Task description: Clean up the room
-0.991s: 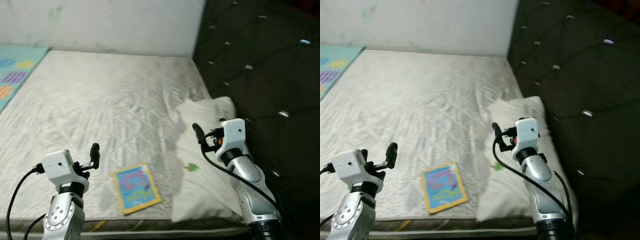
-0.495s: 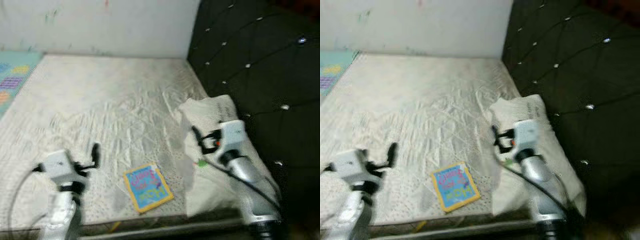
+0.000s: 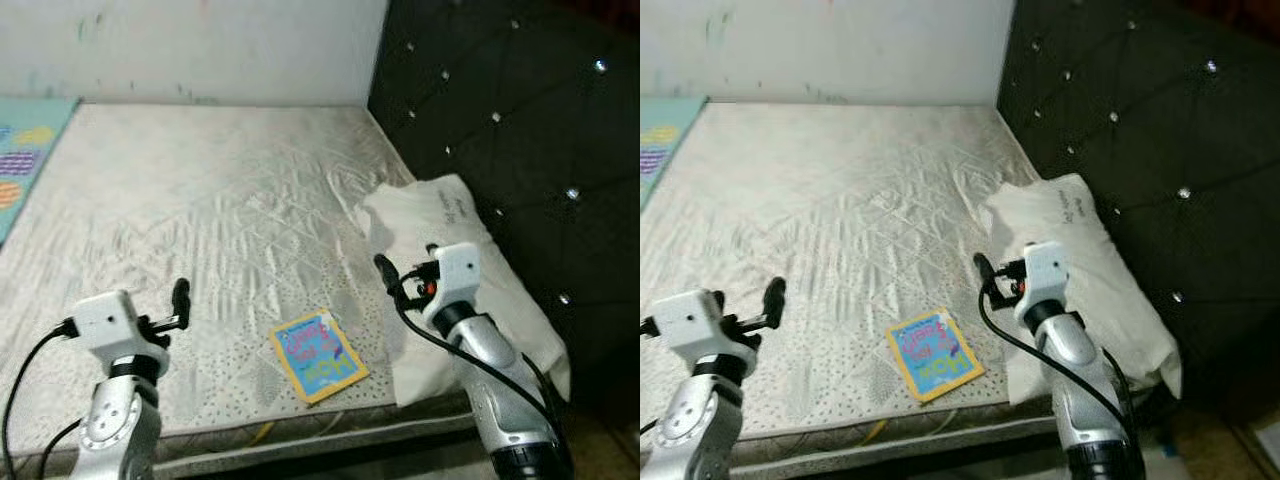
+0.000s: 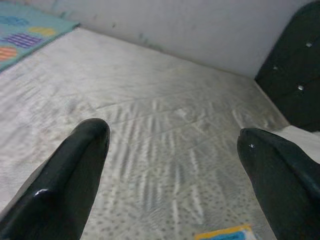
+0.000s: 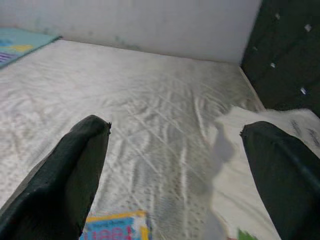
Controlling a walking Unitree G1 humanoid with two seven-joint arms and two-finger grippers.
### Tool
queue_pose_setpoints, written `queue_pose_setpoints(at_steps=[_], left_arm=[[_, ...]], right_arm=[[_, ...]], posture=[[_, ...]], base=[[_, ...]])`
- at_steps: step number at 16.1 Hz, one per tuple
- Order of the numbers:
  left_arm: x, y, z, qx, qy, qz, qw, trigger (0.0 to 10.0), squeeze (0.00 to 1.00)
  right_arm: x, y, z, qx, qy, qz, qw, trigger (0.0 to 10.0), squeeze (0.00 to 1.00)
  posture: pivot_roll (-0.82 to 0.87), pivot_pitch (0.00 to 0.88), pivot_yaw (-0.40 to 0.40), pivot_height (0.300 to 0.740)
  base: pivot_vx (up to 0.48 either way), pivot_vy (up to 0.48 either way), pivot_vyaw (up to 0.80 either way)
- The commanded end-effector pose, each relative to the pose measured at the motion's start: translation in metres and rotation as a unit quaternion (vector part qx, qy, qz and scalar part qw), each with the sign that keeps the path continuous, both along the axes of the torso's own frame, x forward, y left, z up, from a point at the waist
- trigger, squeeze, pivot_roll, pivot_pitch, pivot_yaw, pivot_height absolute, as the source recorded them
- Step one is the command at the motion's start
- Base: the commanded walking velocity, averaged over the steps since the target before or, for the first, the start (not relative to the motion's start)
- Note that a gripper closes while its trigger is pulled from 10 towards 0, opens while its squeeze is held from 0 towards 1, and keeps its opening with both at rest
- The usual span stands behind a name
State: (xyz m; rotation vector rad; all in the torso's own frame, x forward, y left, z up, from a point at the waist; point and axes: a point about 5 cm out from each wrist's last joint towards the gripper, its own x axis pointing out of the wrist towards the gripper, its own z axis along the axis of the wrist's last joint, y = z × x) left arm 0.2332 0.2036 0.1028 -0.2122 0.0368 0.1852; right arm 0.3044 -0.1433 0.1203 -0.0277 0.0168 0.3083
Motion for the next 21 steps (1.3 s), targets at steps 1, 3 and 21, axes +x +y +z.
queue_pose_setpoints(at_steps=[1, 3, 21], left_arm=[[0.001, -0.005, 0.000, -0.004, 0.003, -0.003, 1.000, 10.0, 0.00], [0.001, -0.005, 0.000, -0.004, 0.003, -0.002, 1.000, 10.0, 0.00], [-0.007, -0.009, 0.007, -0.005, -0.009, -0.025, 1.000, 10.0, 0.00]], right_arm=[[0.000, -0.005, 0.002, 0.001, -0.003, -0.004, 1.000, 10.0, 0.00], [0.001, -0.004, 0.002, 0.000, -0.001, -0.002, 1.000, 10.0, 0.00], [-0.015, -0.002, 0.000, 0.043, 0.022, -0.017, 0.999, 10.0, 0.00]], posture=[[-0.05, 0.042, -0.052, 0.740], [-0.05, 0.042, -0.052, 0.740], [-0.06, 0.128, -0.056, 0.740]], base=[[0.000, 0.000, 0.00], [0.000, 0.000, 0.00], [0.000, 0.000, 0.18]])
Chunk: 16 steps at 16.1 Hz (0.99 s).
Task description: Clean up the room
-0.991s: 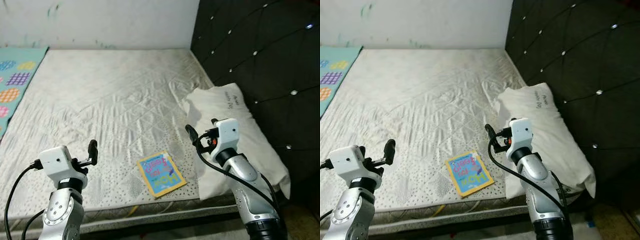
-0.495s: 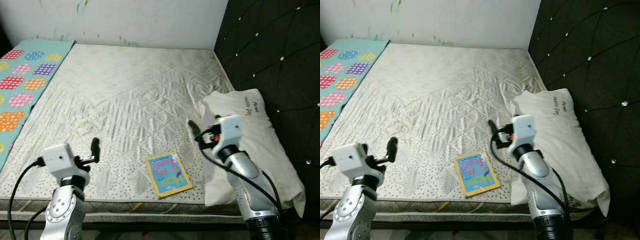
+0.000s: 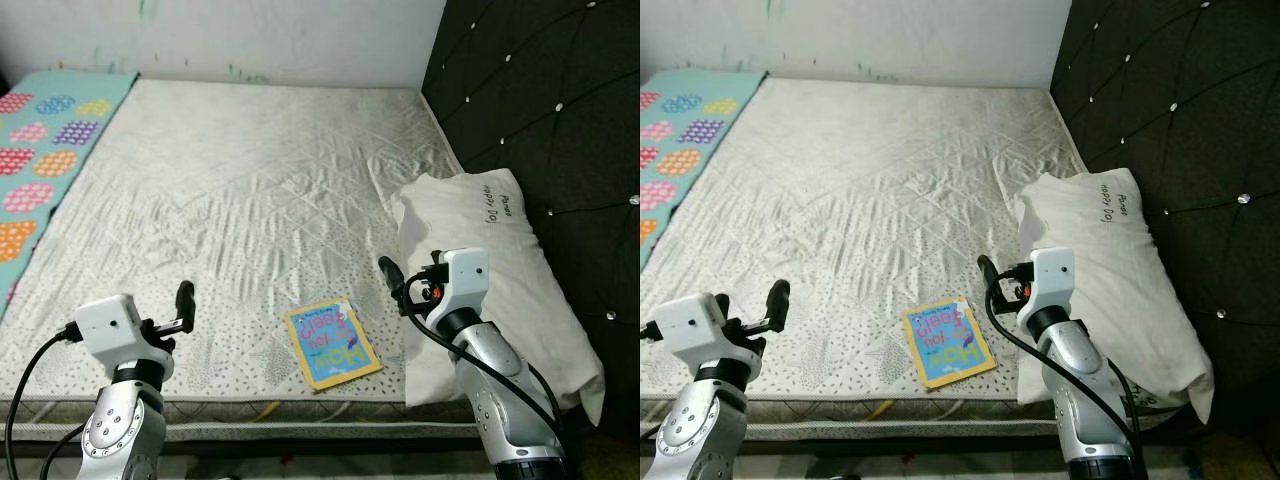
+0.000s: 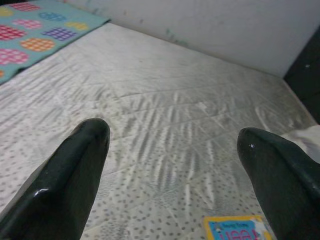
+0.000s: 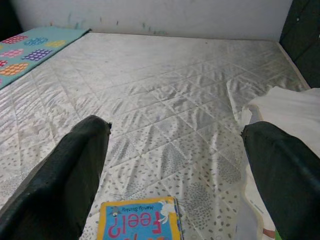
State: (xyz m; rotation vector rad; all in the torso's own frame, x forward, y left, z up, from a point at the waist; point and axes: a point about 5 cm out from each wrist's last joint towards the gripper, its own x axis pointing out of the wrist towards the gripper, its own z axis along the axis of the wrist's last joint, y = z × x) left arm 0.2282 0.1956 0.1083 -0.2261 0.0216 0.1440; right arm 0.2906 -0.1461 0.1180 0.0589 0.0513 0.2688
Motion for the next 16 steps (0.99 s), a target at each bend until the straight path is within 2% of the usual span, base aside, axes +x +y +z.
queue_pose_setpoints(at_steps=[1, 5, 9, 13, 16], left_arm=[[-0.001, -0.002, 0.003, -0.001, -0.001, -0.009, 1.000, 10.0, 0.00], [-0.002, -0.002, 0.004, -0.003, 0.001, -0.011, 1.000, 10.0, 0.00], [-0.002, -0.001, 0.002, -0.008, 0.008, 0.002, 1.000, 10.0, 0.00], [-0.005, 0.000, 0.000, -0.008, 0.015, 0.005, 1.000, 10.0, 0.00], [-0.004, 0.000, 0.000, -0.007, 0.016, 0.005, 1.000, 10.0, 0.00]], right_arm=[[-0.001, 0.001, 0.003, 0.002, 0.000, 0.005, 1.000, 10.0, 0.00], [-0.002, 0.001, 0.003, 0.000, 0.004, 0.006, 1.000, 10.0, 0.00], [-0.001, 0.003, 0.005, 0.011, 0.003, 0.007, 1.000, 10.0, 0.00], [-0.011, 0.009, 0.000, 0.015, 0.016, 0.030, 0.999, 10.0, 0.00], [-0.012, 0.010, 0.000, 0.017, 0.017, 0.034, 0.999, 10.0, 0.00]], posture=[[-0.06, 0.137, -0.059, 0.740], [-0.05, 0.146, -0.062, 0.740], [-0.05, 0.147, -0.062, 0.740], [-0.05, 0.154, -0.058, 0.740], [-0.05, 0.156, -0.055, 0.705]], base=[[0.000, 0.000, 0.00], [0.194, 0.000, 0.00], [0.000, 0.000, 0.00], [0.000, 0.000, 0.00], [0.000, 0.000, 0.00]])
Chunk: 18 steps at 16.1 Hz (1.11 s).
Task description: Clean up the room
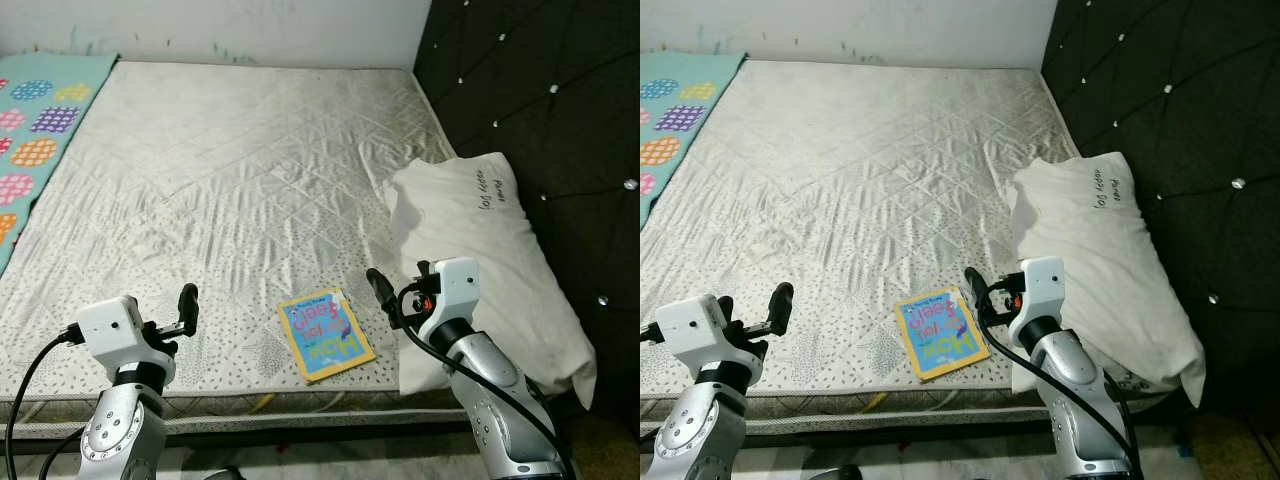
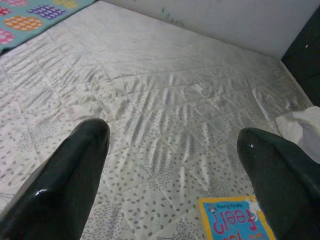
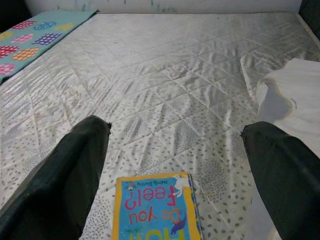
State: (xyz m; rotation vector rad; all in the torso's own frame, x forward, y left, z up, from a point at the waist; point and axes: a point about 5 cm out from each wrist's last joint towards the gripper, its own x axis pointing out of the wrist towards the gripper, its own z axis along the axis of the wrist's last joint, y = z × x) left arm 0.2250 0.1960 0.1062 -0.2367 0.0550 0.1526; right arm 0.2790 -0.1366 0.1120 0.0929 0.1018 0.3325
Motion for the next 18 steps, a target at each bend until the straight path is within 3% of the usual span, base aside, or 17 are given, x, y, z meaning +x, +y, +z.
queue_pose_setpoints(at_steps=[1, 4, 9, 14, 18], left_arm=[[0.000, 0.000, 0.003, 0.002, 0.000, 0.005, 1.000, 10.0, 0.00], [0.001, 0.004, 0.002, 0.014, 0.005, 0.024, 1.000, 10.0, 0.00], [0.001, 0.007, 0.001, 0.018, 0.005, 0.037, 0.999, 10.0, 0.00], [0.001, 0.011, 0.000, 0.018, 0.003, 0.059, 0.998, 10.0, 0.00], [0.001, 0.017, 0.003, 0.026, -0.001, 0.084, 0.996, 10.0, 0.00]], right_arm=[[-0.001, 0.001, 0.005, 0.003, -0.008, 0.002, 1.000, 10.0, 0.00], [-0.002, 0.001, 0.005, 0.005, -0.007, 0.007, 1.000, 10.0, 0.00], [0.002, 0.005, 0.008, -0.002, -0.015, 0.015, 1.000, 10.0, 0.00], [0.000, 0.008, 0.009, 0.005, -0.018, 0.015, 1.000, 10.0, 0.00], [0.003, 0.009, 0.010, 0.005, -0.022, 0.022, 0.999, 10.0, 0.00]], posture=[[-0.05, 0.156, -0.053, 0.695], [-0.05, 0.152, -0.054, 0.660], [-0.05, 0.142, -0.058, 0.655], [-0.05, 0.140, -0.061, 0.595], [-0.05, 0.143, -0.063, 0.595]], base=[[0.000, 0.000, 0.00], [0.000, 0.000, 0.00], [0.000, 0.000, 0.00], [0.000, 0.000, 0.00], [0.000, 0.000, 0.00]])
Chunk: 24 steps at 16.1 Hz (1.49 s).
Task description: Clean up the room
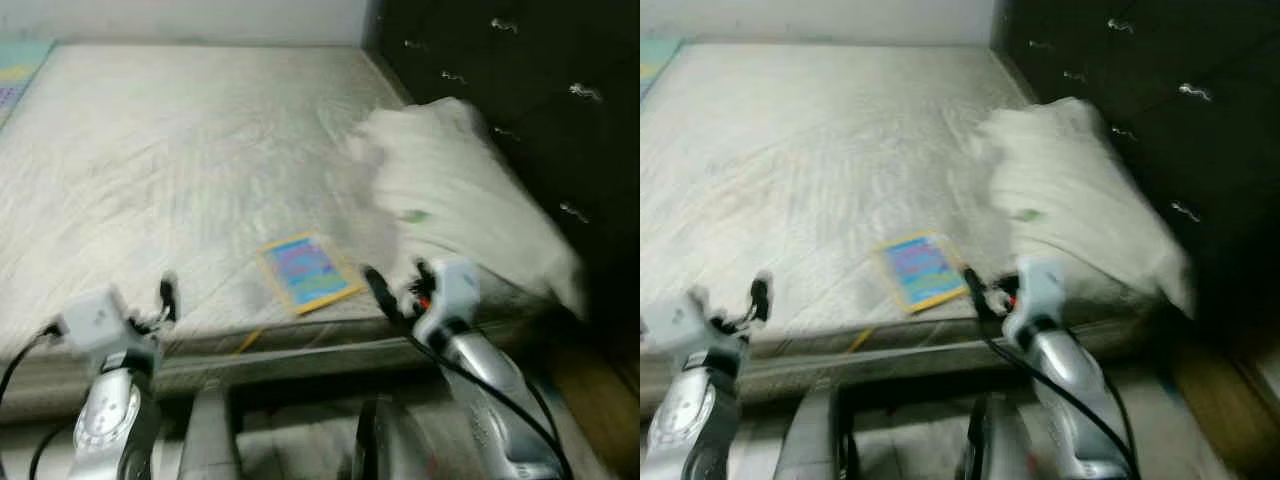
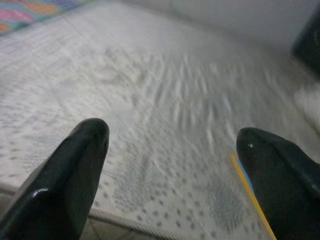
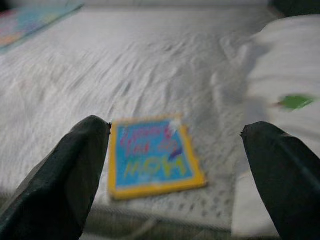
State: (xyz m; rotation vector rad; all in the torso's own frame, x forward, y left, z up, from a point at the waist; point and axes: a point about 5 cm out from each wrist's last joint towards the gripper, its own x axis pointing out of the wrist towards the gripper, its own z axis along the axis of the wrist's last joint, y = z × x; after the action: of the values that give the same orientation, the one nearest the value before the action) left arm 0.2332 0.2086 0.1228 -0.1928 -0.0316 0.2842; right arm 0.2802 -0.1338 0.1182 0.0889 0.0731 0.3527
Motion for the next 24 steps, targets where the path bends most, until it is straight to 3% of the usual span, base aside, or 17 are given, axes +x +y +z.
queue_pose_setpoints(at_steps=[1, 6, 20, 24], left_arm=[[-0.0078, 0.0040, -0.0116, 0.000, 0.027, 0.013, 1.000, 10.0, 0.00], [-0.0091, 0.0014, -0.0098, -0.001, 0.020, 0.002, 1.000, 10.0, 0.00], [-0.0065, -0.0011, -0.0087, -0.010, 0.018, -0.009, 1.000, 10.0, 0.00], [-0.0069, -0.0027, -0.0107, -0.018, 0.022, 0.000, 1.000, 10.0, 0.00]], right_arm=[[0.0026, 0.0057, 0.0043, 0.000, -0.009, 0.015, 1.000, 10.0, 0.00], [0.0047, 0.0069, 0.0053, -0.014, -0.018, 0.023, 0.999, 10.0, 0.00], [0.0052, 0.0101, 0.0036, -0.006, -0.016, 0.024, 1.000, 10.0, 0.00], [0.0045, 0.0084, 0.0017, -0.008, -0.014, 0.024, 1.000, 10.0, 0.00]], posture=[[-0.05, 0.144, -0.065, 0.595], [-0.05, 0.147, -0.066, 0.595], [-0.05, 0.171, -0.065, 0.595], [-0.04, 0.171, -0.066, 0.595]], base=[[0.000, 0.000, 0.00], [0.101, 0.000, 0.00], [0.332, 0.000, 0.00], [0.000, 0.000, 0.00]])
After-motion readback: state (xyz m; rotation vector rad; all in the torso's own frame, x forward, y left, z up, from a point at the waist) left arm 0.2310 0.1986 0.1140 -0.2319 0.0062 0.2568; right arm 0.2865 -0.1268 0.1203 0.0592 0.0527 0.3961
